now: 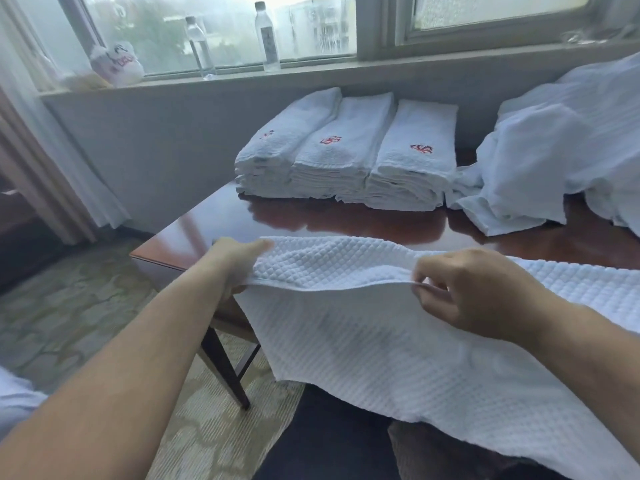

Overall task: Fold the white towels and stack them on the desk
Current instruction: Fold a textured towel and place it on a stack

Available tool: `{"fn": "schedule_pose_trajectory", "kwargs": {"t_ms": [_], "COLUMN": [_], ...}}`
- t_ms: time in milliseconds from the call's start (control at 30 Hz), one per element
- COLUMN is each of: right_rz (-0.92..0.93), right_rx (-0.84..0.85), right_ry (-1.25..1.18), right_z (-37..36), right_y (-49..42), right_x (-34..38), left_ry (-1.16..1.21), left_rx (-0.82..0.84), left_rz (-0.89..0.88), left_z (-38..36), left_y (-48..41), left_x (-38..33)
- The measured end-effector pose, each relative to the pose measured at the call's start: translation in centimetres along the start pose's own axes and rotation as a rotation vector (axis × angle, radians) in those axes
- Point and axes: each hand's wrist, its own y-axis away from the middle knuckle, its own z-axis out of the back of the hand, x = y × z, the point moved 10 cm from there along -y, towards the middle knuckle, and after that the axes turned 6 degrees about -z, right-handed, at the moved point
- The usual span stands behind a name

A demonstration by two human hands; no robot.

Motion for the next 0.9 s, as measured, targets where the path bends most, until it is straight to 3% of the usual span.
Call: {"fn": "schedule_pose_trajectory", "kwargs": {"t_ms": [200,267,367,433,567,633,733,900], "right_rz": [-0.133,-0.257,-0.496,-0.595,-0.562,-0.536,-0.537,-0.589], "right_rx": [0.262,0.196,0.022,0.098,0.204,0.197,0.2,0.261], "right_ry": [-0.154,-0.277,-0.239,-0.212,-0.249,-0.261,-0.225,-0.136], "right_z": [-2.7,-2.1,-0.6,-1.8,-4.4,-4.6,-4.7,-6.4], "right_y": [0.7,0.3,0.0,0.6,1.8,1.5,0.7,-0.8], "right_x": [-1.5,-2.8,-7.3,-9.4,-9.7,-9.8,-11.1,-13.8], "left_ry": [-0.322,-0.439,-0.509,-0.53,-0.538,-0.598,-0.495,-0.423], "left_rx": [-0.043,-0.077,-0.053,-0.024,-0.07,-0.162,-0.27,-0.226], "left_rz": [-0.103,-0.131,-0.155,-0.17,-0.199,-0.286,-0.459,-0.527], "left_z": [0.0,-0.1,-0.6,-0.9,-1.5,-2.2,-3.0,-4.6], "left_y": [-0.1,0.4,0.8,0.6,0.5,0.9,1.4,-1.5], "left_x": [-0.6,-1.1,-1.5,-1.7,-2.3,-3.1,-4.7,-6.7]}}
